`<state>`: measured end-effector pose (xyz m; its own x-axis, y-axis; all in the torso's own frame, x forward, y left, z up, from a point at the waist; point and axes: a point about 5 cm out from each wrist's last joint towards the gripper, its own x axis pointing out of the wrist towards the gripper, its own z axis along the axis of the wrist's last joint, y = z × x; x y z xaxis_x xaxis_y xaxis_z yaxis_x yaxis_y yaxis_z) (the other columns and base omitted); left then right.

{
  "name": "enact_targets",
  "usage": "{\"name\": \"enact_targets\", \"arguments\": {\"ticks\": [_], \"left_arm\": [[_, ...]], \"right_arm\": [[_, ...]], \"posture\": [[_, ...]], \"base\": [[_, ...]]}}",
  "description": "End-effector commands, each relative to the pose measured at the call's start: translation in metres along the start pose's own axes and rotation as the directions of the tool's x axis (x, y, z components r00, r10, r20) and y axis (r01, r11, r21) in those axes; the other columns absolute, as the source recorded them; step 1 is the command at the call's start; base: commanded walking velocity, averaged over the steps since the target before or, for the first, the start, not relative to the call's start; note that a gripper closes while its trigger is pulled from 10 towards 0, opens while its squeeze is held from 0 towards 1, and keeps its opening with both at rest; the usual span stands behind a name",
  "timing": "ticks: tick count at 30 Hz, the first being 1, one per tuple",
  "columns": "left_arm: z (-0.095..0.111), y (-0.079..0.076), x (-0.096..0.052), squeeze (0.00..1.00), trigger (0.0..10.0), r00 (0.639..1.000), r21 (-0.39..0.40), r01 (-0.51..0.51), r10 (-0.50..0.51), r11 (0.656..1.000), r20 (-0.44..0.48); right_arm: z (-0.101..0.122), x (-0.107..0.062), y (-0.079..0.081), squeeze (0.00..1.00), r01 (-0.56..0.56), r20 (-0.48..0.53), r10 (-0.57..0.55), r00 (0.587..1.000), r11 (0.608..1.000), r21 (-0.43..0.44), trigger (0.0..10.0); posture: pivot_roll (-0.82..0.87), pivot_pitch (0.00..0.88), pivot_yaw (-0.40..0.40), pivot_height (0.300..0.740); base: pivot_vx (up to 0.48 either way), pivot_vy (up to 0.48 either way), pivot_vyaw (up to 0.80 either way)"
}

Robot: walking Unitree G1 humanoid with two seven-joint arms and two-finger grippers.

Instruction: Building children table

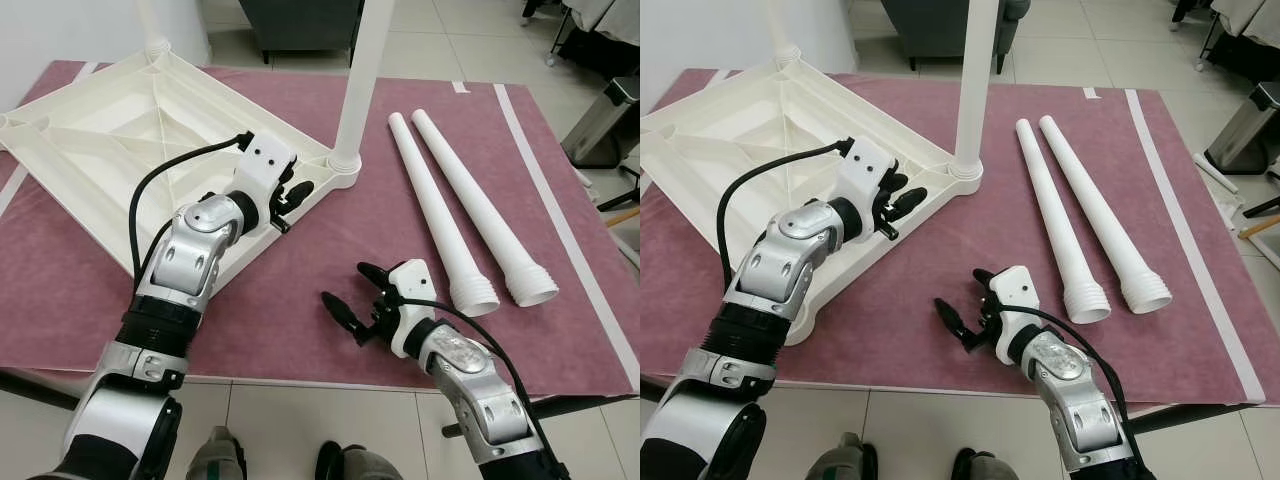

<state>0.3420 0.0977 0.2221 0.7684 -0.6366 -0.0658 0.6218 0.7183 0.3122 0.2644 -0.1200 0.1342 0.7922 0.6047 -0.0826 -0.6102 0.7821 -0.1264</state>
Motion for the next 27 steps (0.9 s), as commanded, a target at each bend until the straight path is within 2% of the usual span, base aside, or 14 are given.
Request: {"name": "enact_targets", "arguments": {"ticks": [1, 2, 3, 4, 6, 7, 9, 10, 11, 12, 15, 16, 19, 27], "left_arm": [[0.000, 0.007, -0.013, 0.00, 10.0, 1.000, 0.043, -0.012, 0.012, 0.999, 0.004], [0.000, 0.007, -0.013, 0.00, 10.0, 1.000, 0.043, -0.012, 0.012, 0.999, 0.004], [-0.007, 0.023, -0.038, 0.00, 10.0, 0.997, 0.146, -0.050, 0.058, 0.988, -0.055], [-0.010, 0.028, -0.046, 0.00, 10.0, 0.995, 0.171, -0.051, 0.066, 0.984, -0.079], [-0.012, 0.030, -0.050, 0.00, 10.0, 0.994, 0.180, -0.049, 0.066, 0.982, -0.090], [-0.016, 0.035, -0.066, 1.00, 10.0, 0.991, 0.207, -0.018, 0.045, 0.978, -0.127], [-0.024, 0.040, -0.091, 1.00, 10.0, 0.979, 0.240, 0.052, -0.002, 0.969, -0.205], [-0.026, 0.040, -0.099, 1.00, 10.0, 0.971, 0.245, 0.082, -0.022, 0.966, -0.238], [-0.026, 0.040, -0.099, 1.00, 10.0, 0.971, 0.245, 0.082, -0.022, 0.966, -0.238], [-0.036, 0.038, -0.116, 1.00, 10.0, 0.949, 0.258, 0.170, -0.087, 0.951, -0.304], [-0.037, 0.037, -0.119, 1.00, 10.0, 0.943, 0.261, 0.189, -0.102, 0.947, -0.316], [-0.043, 0.035, -0.137, 0.00, 10.0, 0.914, 0.240, 0.246, -0.142, 0.939, -0.380], [-0.045, 0.034, -0.145, 0.00, 10.0, 0.894, 0.212, 0.274, -0.167, 0.938, -0.415], [-0.054, 0.033, -0.152, 0.00, 10.0, 0.863, 0.169, 0.294, -0.185, 0.941, -0.471]], "right_arm": [[0.009, 0.005, 0.008, 0.00, -0.033, 0.032, 0.033, 0.999, 0.999, -0.020, 10.0], [0.009, 0.005, 0.008, 0.00, -0.033, 0.032, 0.033, 0.999, 0.999, -0.020, 10.0], [0.021, 0.015, 0.018, 0.00, -0.051, 0.082, 0.053, 0.995, 0.998, -0.029, 10.0], [0.025, 0.019, 0.022, 0.00, -0.051, 0.096, 0.054, 0.994, 0.998, -0.024, 10.0], [0.027, 0.022, 0.024, 0.00, -0.051, 0.104, 0.053, 0.993, 0.998, -0.021, 10.0], [0.033, 0.030, 0.032, 0.00, -0.066, 0.128, 0.066, 0.990, 0.998, -0.011, 10.0], [0.042, 0.042, 0.044, 0.00, -0.095, 0.163, 0.094, 0.982, 0.995, -0.005, 10.0], [0.045, 0.045, 0.047, 0.00, -0.106, 0.173, 0.106, 0.979, 0.994, -0.006, 10.0], [0.045, 0.045, 0.047, 0.00, -0.106, 0.173, 0.106, 0.979, 0.994, -0.006, 10.0], [0.049, 0.050, 0.051, 0.00, -0.117, 0.190, 0.116, 0.975, 0.993, -0.008, 10.0], [0.050, 0.051, 0.051, 0.00, -0.118, 0.193, 0.117, 0.974, 0.993, -0.008, 10.0], [0.056, 0.057, 0.055, 0.00, -0.129, 0.212, 0.130, 0.968, 0.991, -0.017, 10.0], [0.061, 0.061, 0.059, 0.00, -0.142, 0.228, 0.144, 0.963, 0.990, -0.026, 10.0], [0.061, 0.061, 0.056, 0.00, -0.125, 0.225, 0.128, 0.966, 0.992, -0.026, 10.0]], "posture": [[0.11, 0.156, -0.014, 0.740], [0.11, 0.156, -0.014, 0.740], [0.12, 0.157, -0.018, 0.740], [0.12, 0.157, -0.019, 0.740], [0.12, 0.157, -0.020, 0.740], [0.13, 0.159, -0.034, 0.740], [0.14, 0.160, -0.038, 0.740], [0.15, 0.159, -0.040, 0.740], [0.15, 0.159, -0.040, 0.740], [0.16, 0.161, -0.044, 0.740], [0.16, 0.161, -0.044, 0.740], [0.16, 0.162, -0.045, 0.740], [0.16, 0.162, -0.047, 0.740], [0.16, 0.160, -0.043, 0.740]], "base": [[0.000, 0.000, 0.00], [0.000, 0.000, 0.00], [0.000, 0.000, 0.00], [0.000, 0.000, 0.00], [0.000, 0.000, 0.00], [0.000, 0.000, 0.00], [0.000, 0.000, 0.00], [0.000, 0.000, 0.00], [0.000, 0.000, 0.00], [0.000, 0.000, 0.00], [0.000, 0.000, 0.00], [0.000, 0.000, 0.00], [0.000, 0.000, 0.00], [0.000, 0.000, 0.00]]}}
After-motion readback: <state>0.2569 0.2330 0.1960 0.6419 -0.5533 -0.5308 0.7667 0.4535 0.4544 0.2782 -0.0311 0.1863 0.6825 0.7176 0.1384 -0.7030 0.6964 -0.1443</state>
